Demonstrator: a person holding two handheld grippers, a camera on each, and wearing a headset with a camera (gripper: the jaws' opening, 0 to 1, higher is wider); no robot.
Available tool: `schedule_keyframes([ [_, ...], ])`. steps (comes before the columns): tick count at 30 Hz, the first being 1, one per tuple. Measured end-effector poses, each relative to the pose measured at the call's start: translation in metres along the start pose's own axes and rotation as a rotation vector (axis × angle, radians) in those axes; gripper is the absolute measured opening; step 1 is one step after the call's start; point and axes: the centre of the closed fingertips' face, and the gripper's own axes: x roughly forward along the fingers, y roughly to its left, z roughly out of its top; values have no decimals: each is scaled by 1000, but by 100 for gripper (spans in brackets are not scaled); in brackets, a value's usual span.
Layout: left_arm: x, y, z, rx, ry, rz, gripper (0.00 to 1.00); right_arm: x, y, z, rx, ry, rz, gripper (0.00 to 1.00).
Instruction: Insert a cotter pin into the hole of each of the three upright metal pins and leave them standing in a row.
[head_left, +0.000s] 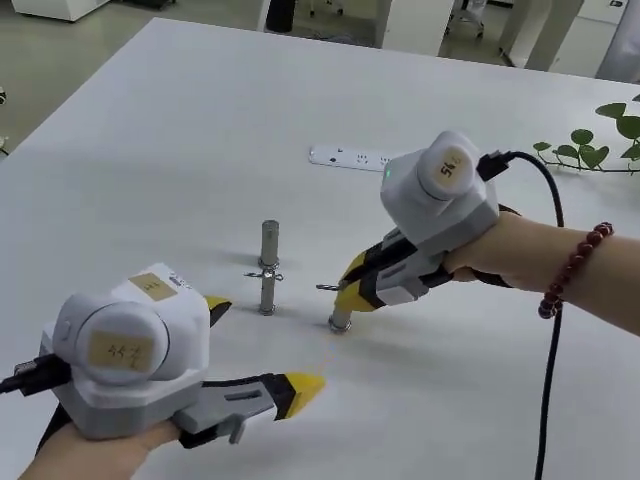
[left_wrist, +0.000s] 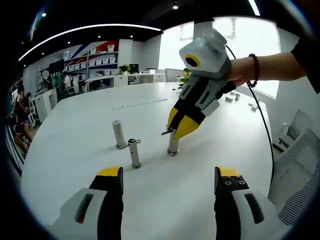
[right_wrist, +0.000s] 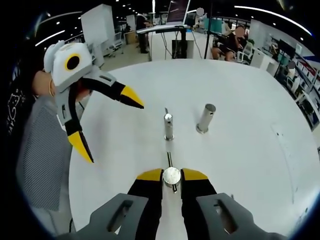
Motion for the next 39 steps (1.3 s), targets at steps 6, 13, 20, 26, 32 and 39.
schedule_keyframes([
  [6,2,1,1,0,-2,1,73,0,-5,-1,-6,6,3,7],
  [13,3,2,2,0,-6,0,73,1,-11,-1,-15,7,3,8],
  [20,3,4,3,-5,-10,5,74,3,-14,-1,-11,7,10,8],
  [26,4,2,3,-1,-7,-2,74,4,-13,0,-14,5,21,8],
  [32,4,2,2,0,-4,-2,74,5,-9,1,-27,1,33,8],
  [39,3,2,2,1,-1,-1,75,5,-8,1,-53,-6,38,8],
])
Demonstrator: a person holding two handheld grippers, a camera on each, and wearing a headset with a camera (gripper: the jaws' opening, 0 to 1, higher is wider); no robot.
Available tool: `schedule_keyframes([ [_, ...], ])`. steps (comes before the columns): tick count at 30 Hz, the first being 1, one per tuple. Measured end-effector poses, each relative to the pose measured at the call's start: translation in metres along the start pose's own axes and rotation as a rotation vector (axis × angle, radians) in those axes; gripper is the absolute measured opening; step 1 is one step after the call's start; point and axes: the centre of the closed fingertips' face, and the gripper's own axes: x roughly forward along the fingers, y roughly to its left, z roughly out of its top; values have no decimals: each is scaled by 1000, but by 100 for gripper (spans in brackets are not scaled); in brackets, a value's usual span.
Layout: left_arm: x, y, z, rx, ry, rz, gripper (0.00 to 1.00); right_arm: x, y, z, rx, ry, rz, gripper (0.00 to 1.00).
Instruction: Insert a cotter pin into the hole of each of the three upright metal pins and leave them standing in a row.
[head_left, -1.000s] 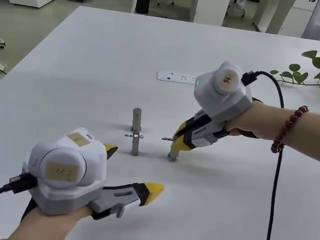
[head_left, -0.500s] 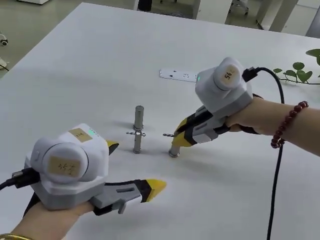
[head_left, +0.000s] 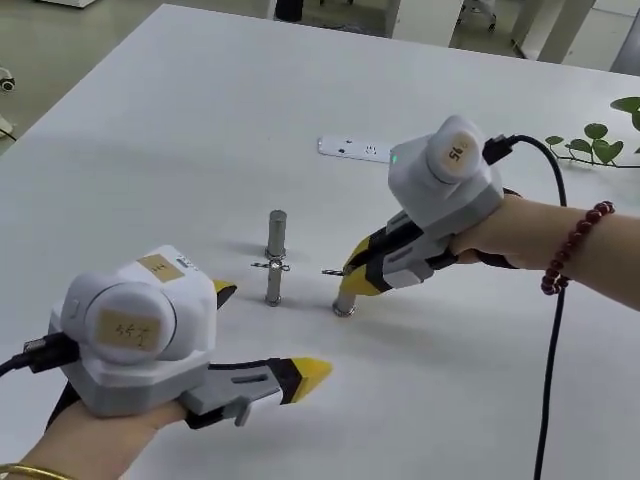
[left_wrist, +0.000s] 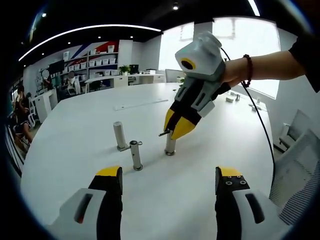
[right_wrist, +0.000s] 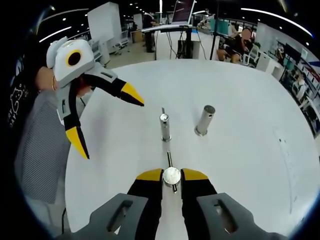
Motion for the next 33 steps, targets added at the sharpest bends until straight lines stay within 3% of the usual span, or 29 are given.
schedule_keyframes([
  [9,-1,1,-1,1,5,3,75,0,0,1,0,-5,-3,9],
  [13,-1,1,-1,4,7,4,75,0,-1,0,17,-7,-11,14],
  [18,-1,2,-1,4,5,6,75,-2,0,6,45,-49,-22,17],
  [23,-1,4,0,-5,1,9,76,-4,-5,21,143,-149,-51,22],
  [27,-1,5,0,-7,1,13,76,-4,-8,27,160,-191,-69,24],
  [33,-1,6,0,-9,-2,17,76,-3,-18,46,223,-301,-122,24],
])
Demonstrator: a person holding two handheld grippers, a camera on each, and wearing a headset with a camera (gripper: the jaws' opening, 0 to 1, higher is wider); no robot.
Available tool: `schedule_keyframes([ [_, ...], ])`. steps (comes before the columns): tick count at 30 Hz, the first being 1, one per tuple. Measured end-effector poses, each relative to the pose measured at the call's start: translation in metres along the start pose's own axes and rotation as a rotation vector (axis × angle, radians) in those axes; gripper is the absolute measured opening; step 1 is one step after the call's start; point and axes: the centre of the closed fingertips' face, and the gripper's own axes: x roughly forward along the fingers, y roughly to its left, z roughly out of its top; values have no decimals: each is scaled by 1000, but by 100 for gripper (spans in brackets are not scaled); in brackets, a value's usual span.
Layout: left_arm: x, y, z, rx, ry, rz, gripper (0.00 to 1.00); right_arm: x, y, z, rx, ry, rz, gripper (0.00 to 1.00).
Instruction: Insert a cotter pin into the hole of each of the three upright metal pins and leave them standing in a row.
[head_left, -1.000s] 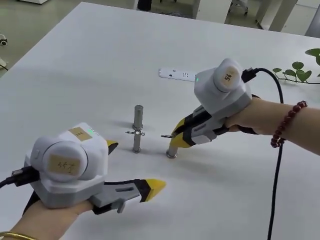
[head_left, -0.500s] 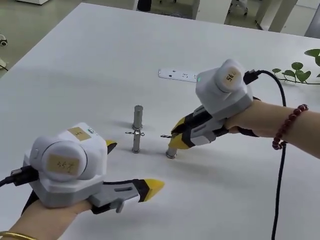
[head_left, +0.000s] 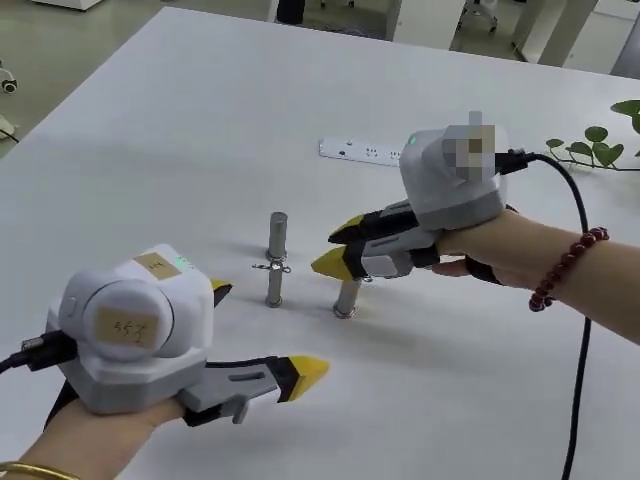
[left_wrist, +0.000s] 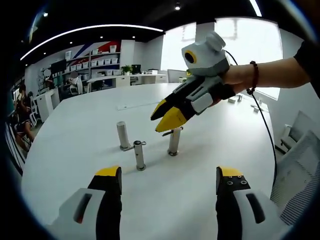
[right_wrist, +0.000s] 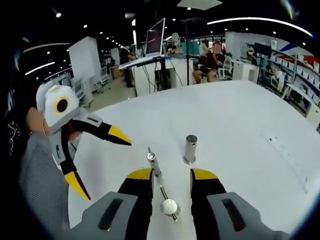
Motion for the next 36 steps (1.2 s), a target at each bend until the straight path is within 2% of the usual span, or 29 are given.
schedule_keyframes([
  [3,0,1,0,-3,-2,2,76,3,-5,9,9,-44,-29,24],
  [16,-2,7,6,-37,-33,18,75,27,-21,18,74,-82,-97,29],
  [21,-2,9,6,-42,-32,23,75,35,-26,24,102,-107,-99,28],
  [28,-2,9,9,-51,-48,19,76,49,-27,29,93,-109,-99,25],
  [36,-3,9,11,-44,-52,24,78,60,-30,25,92,-89,-105,21],
])
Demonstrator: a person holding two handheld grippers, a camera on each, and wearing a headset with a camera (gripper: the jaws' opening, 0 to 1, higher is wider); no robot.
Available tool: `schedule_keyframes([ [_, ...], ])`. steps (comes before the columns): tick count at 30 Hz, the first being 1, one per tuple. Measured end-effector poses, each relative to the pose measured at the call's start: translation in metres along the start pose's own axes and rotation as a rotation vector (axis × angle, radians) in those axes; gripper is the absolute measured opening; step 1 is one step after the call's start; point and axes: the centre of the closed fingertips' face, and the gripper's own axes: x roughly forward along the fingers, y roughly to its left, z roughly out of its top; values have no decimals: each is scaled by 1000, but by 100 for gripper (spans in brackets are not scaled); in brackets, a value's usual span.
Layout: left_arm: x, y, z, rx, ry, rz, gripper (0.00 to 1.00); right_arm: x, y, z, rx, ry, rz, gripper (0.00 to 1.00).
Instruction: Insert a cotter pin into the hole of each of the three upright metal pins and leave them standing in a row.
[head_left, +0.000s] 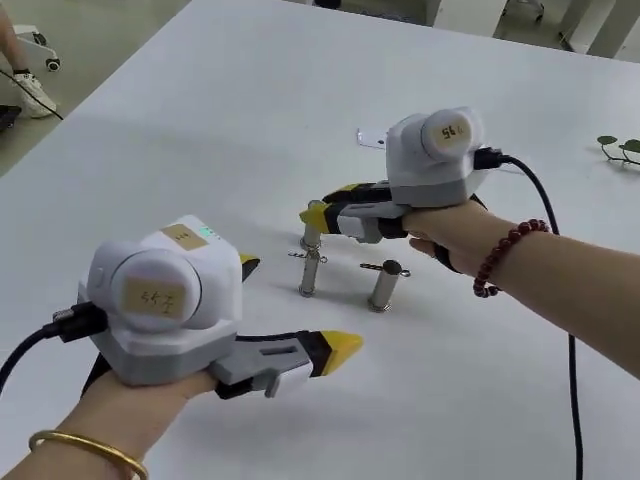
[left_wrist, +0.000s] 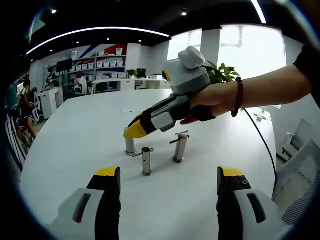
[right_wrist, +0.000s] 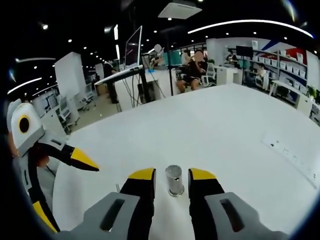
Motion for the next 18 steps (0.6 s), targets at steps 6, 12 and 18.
schedule_keyframes([
  [6,0,0,1,5,-1,-3,82,9,-1,-2,-4,21,17,16],
  [12,-2,2,3,3,-5,2,84,12,-5,-5,-4,41,12,12],
  [18,-4,4,5,9,-8,14,87,12,-7,-6,-12,41,12,9],
])
